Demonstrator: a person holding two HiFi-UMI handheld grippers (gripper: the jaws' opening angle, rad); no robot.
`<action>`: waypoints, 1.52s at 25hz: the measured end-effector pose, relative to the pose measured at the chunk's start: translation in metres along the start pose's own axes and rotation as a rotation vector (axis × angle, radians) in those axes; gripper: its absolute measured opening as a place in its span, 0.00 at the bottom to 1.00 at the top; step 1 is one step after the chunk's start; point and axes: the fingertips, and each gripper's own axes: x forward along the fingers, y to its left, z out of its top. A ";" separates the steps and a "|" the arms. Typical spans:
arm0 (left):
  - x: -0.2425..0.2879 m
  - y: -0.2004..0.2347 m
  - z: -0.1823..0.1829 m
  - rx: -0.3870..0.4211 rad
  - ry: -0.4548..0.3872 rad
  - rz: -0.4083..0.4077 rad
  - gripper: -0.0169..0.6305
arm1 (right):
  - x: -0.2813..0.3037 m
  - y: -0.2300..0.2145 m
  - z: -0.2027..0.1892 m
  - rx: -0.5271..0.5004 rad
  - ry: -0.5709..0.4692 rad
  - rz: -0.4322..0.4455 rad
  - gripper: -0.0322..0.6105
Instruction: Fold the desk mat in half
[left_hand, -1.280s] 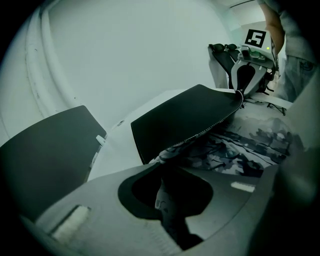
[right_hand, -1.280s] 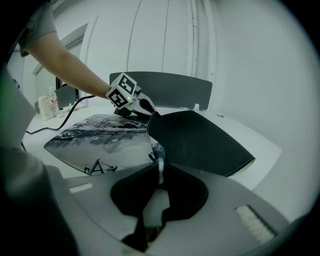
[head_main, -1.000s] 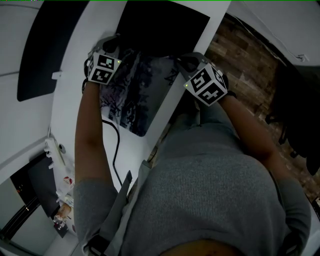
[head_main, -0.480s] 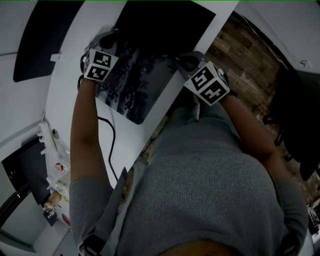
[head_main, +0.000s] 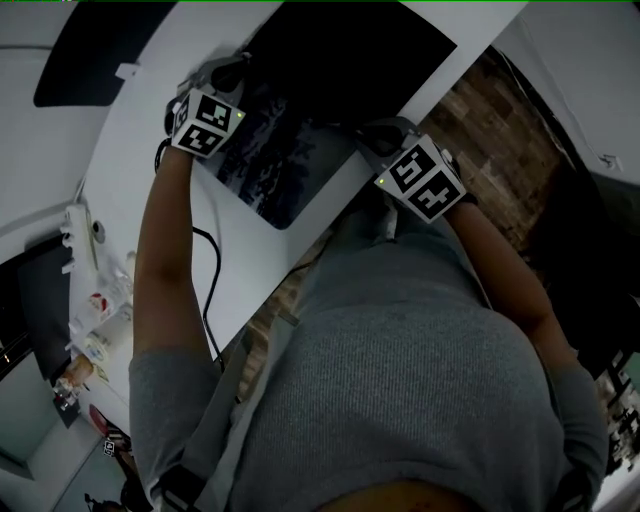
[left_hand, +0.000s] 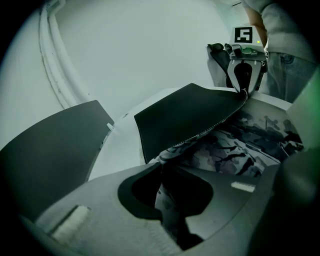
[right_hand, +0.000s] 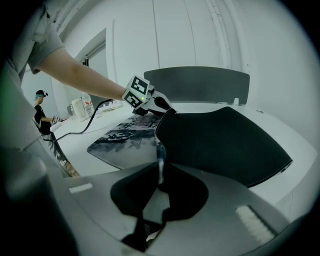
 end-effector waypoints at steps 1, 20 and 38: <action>-0.003 -0.001 -0.002 0.000 0.001 0.000 0.07 | 0.001 0.004 0.001 0.005 0.003 0.018 0.10; -0.060 -0.018 -0.053 -0.013 0.068 0.024 0.08 | 0.023 0.087 0.013 -0.094 0.127 0.303 0.10; -0.112 -0.030 -0.104 -0.071 0.129 0.066 0.08 | 0.044 0.153 0.026 -0.126 0.189 0.523 0.10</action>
